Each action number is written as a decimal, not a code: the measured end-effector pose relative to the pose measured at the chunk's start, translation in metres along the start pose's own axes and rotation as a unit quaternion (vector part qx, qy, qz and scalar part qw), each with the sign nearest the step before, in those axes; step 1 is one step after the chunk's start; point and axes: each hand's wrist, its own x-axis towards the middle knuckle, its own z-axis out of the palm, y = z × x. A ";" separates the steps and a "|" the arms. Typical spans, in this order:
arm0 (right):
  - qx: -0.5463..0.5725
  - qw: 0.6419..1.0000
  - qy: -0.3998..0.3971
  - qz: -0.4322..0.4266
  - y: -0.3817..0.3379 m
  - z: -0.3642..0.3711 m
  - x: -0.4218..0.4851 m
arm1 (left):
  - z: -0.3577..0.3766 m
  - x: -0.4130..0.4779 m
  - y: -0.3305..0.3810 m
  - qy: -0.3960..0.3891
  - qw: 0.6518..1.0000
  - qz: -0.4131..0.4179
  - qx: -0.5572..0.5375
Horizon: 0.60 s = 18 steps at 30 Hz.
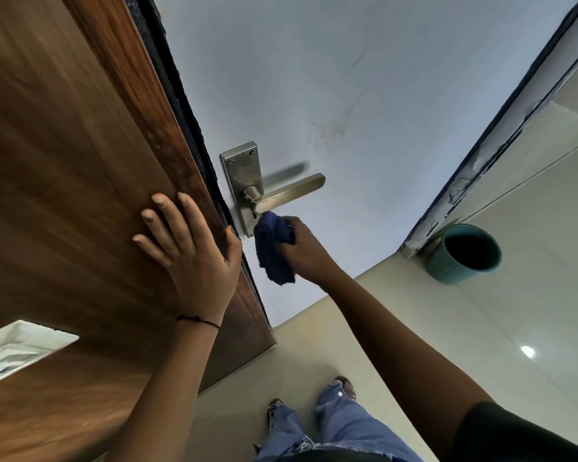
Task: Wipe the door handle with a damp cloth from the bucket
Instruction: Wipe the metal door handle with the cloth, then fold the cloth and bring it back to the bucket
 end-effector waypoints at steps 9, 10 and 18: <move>0.271 0.956 0.070 0.088 0.071 -0.118 -0.045 | -0.006 -0.023 0.100 -0.182 0.923 0.058 -0.334; 0.300 0.946 0.078 0.095 0.079 -0.136 -0.052 | -0.005 -0.025 0.123 -0.224 0.886 0.048 -0.403; 0.353 0.914 0.179 0.090 0.149 -0.292 -0.104 | -0.009 -0.040 0.335 -0.441 0.661 -0.079 -0.602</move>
